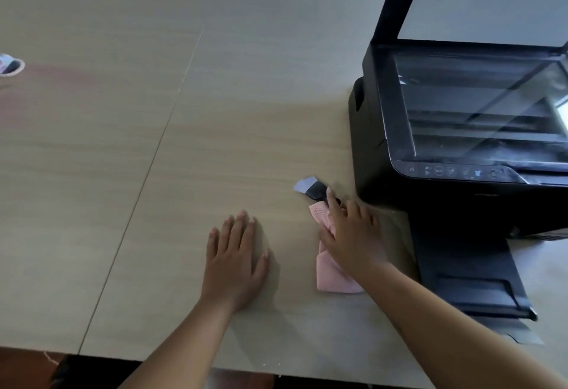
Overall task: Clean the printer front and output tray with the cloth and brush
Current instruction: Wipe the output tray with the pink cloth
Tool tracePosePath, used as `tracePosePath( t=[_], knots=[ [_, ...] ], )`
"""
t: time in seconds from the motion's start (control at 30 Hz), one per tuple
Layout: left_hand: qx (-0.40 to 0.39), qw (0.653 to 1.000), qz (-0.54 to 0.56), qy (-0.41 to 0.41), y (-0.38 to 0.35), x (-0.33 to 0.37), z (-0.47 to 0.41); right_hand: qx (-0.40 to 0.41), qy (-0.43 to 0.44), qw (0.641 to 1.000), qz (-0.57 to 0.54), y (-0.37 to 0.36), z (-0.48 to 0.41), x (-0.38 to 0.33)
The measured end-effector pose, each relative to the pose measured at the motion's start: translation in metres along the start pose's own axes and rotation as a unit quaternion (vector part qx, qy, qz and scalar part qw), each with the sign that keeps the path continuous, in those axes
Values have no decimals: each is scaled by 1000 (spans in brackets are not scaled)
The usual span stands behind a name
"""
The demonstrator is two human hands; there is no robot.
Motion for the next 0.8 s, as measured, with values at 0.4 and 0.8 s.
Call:
tracePosePath(
  t=[0.4, 0.8],
  knots=[
    [-6, 993, 39, -107, 6, 57, -21, -20, -38, 998, -42, -7, 94, 15],
    [-33, 973, -12, -230, 11, 121, -88, 23, -14, 995, -100, -9, 118, 25]
  ],
)
Point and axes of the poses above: each hand's wrist, its own z-axis away from the middle knuckle, its own y-axis out of the back of the hand, x = y × z, the point moved 6 cm from there along -z, towards the middle knuckle, and after that the axes turned 2 degrees about -z, right-handed, at the moved point
